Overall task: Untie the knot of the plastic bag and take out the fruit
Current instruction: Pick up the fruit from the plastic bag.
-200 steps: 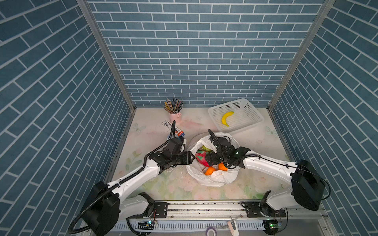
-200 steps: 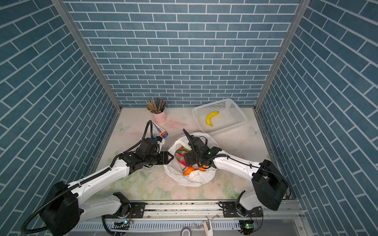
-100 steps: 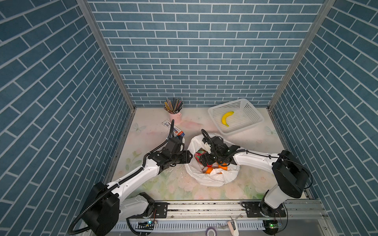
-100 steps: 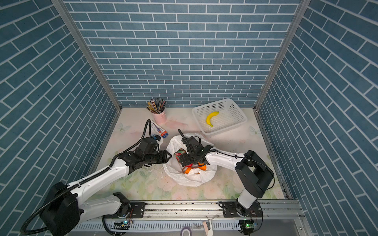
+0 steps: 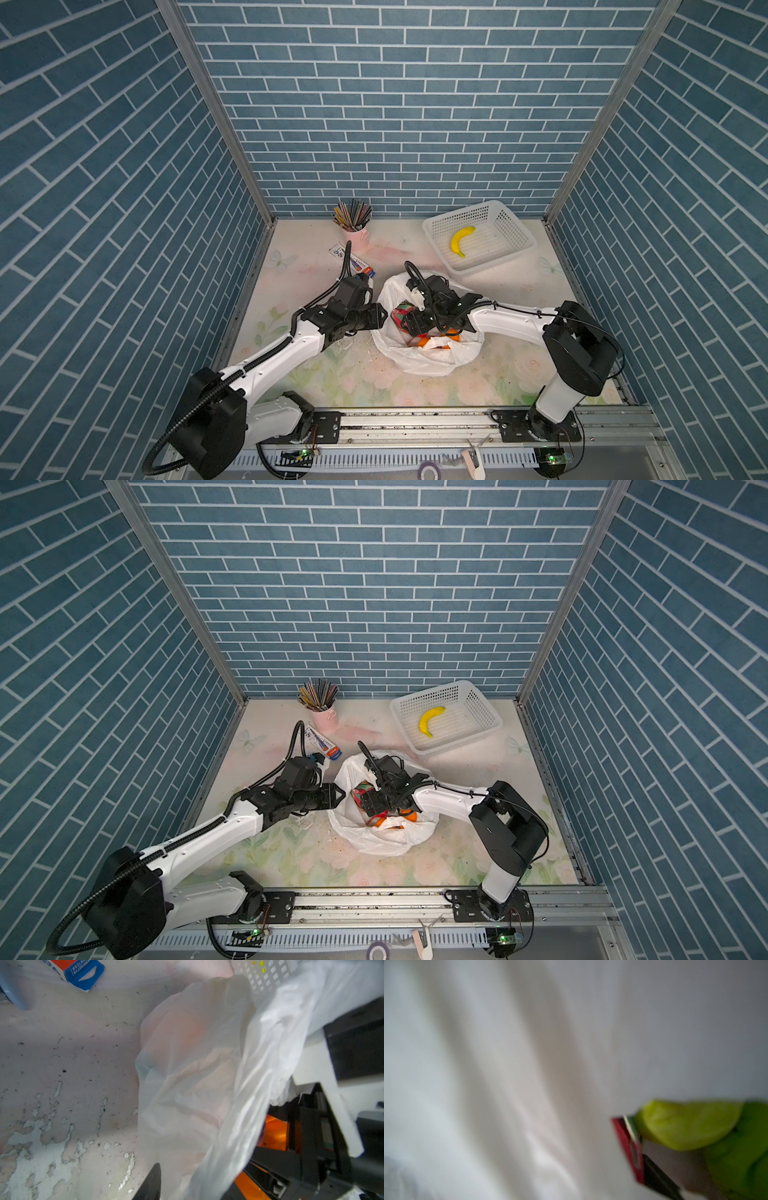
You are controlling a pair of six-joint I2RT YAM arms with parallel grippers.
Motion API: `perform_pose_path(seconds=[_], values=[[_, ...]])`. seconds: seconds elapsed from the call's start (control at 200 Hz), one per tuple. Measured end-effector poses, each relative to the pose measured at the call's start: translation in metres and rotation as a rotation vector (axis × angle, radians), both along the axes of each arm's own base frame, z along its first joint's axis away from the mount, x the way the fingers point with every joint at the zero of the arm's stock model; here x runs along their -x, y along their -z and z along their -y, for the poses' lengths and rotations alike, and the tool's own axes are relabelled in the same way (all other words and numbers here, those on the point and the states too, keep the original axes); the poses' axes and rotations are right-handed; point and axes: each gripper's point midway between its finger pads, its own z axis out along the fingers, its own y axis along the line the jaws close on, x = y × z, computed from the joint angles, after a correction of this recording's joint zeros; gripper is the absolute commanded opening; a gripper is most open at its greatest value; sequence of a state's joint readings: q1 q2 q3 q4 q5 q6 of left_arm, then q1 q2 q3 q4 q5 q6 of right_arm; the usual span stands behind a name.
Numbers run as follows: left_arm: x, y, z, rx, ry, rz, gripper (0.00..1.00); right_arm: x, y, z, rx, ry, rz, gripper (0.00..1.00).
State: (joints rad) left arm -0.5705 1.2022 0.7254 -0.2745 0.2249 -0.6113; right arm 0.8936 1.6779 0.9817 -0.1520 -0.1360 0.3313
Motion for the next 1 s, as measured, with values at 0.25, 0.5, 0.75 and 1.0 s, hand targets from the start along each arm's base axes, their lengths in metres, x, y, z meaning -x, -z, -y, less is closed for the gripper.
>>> perform_pose_path(seconds=[0.25, 0.5, 0.75, 1.0], values=[[-0.030, -0.025, 0.016, 0.024, -0.001, 0.045, 0.38, 0.021, -0.018, 0.019, -0.033, -0.028, 0.011, 0.60], [-0.039, -0.019, 0.022, 0.009, 0.006, 0.032, 0.36, 0.028, -0.051, 0.026, -0.104, -0.034, 0.065, 0.59], [-0.043, -0.024, 0.024, 0.013, 0.008, 0.044, 0.39, 0.036, -0.076, 0.041, -0.132, -0.018, 0.107, 0.55], [-0.048, -0.031, 0.019, 0.020, -0.005, 0.066, 0.48, 0.040, -0.120, 0.058, -0.208, 0.016, 0.198, 0.53]])
